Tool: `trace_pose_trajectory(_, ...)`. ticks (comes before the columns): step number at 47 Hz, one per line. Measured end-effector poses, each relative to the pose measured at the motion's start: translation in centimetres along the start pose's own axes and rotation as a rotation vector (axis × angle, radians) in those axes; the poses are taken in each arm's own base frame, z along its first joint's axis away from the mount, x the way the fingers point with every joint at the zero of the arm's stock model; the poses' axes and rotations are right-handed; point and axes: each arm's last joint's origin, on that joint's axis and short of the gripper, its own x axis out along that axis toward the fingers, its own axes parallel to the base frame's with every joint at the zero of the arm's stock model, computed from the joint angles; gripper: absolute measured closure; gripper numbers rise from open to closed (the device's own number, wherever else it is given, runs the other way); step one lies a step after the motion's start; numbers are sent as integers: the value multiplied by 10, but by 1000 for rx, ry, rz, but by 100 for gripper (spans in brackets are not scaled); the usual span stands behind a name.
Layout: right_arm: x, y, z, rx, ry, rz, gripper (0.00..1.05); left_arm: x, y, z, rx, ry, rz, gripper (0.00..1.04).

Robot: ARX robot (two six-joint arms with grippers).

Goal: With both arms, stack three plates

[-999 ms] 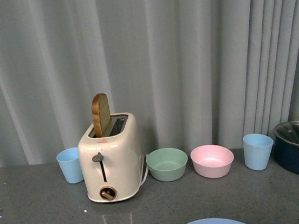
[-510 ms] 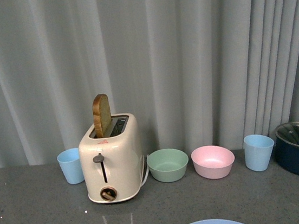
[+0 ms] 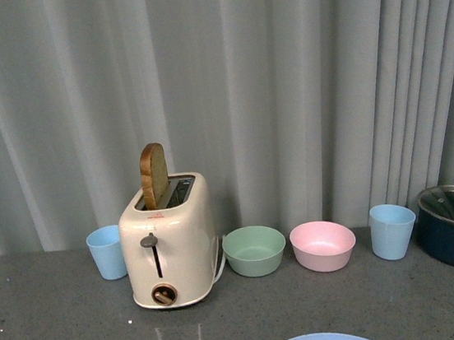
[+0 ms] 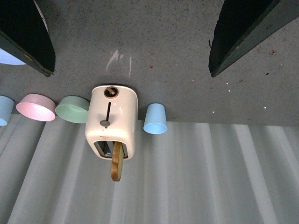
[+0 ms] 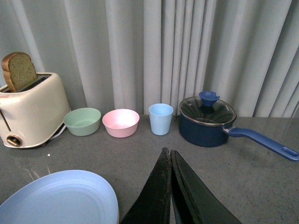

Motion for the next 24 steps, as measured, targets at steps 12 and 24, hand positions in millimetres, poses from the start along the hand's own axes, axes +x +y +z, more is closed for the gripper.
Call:
trace_pose_trajectory(12,-11,0,-9,0,9,-1,102,0,0,0,0,0,0,7)
trace_pose_trajectory(24,-12,0,-19,-1,3,1,102,0,0,0,0,0,0,7)
